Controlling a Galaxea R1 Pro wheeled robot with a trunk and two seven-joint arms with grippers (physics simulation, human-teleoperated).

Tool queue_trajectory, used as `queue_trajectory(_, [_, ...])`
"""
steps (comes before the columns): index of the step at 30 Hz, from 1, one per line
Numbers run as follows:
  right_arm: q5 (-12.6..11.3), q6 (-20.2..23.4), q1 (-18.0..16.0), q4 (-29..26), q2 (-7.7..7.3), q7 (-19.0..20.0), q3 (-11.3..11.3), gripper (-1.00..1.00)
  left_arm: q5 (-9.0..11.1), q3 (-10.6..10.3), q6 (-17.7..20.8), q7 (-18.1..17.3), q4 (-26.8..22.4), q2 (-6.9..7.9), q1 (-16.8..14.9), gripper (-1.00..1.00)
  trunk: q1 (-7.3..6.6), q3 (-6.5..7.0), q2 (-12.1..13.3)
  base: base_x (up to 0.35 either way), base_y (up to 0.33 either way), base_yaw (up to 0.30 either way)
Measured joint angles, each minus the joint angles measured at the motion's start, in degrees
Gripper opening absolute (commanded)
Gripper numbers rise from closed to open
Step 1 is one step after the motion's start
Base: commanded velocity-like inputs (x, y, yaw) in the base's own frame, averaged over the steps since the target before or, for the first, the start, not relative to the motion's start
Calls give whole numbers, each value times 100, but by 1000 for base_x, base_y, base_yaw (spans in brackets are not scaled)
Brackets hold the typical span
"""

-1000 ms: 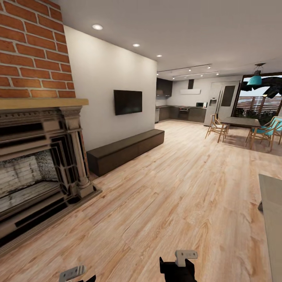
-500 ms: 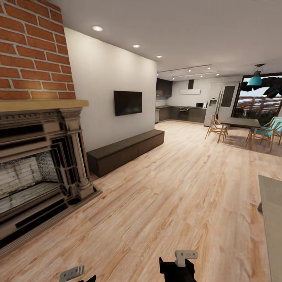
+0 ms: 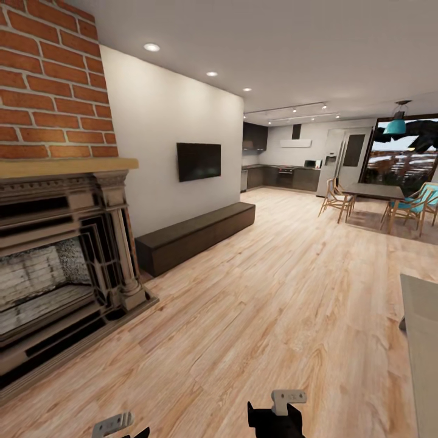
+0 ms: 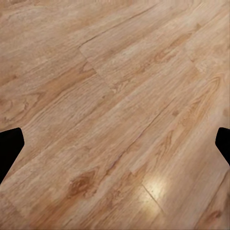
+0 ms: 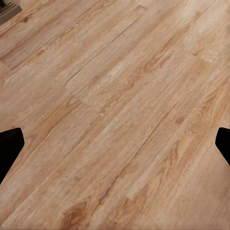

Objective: Turn on the radio receiver that's on the table in the living room.

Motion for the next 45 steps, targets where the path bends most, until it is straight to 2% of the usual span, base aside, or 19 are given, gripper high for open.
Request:
queue_trajectory(32, [0, 0, 0, 0, -1, 0, 6, 100, -1, 0, 2, 0, 2, -9, 0, 100, -703, 577, 1283, 0, 0, 0])
queue_trajectory(37, [-1, 0, 0, 0, 1, -2, 246, 100, -1, 0, 2, 0, 1, -9, 1, 100, -813, 660, 1484, 0, 0, 0])
queue_trajectory(45, [0, 1, 0, 0, 1, -5, 303, 100, 0, 0, 8, 0, 2, -9, 0, 100, -988, 738, 1805, 0, 0, 0])
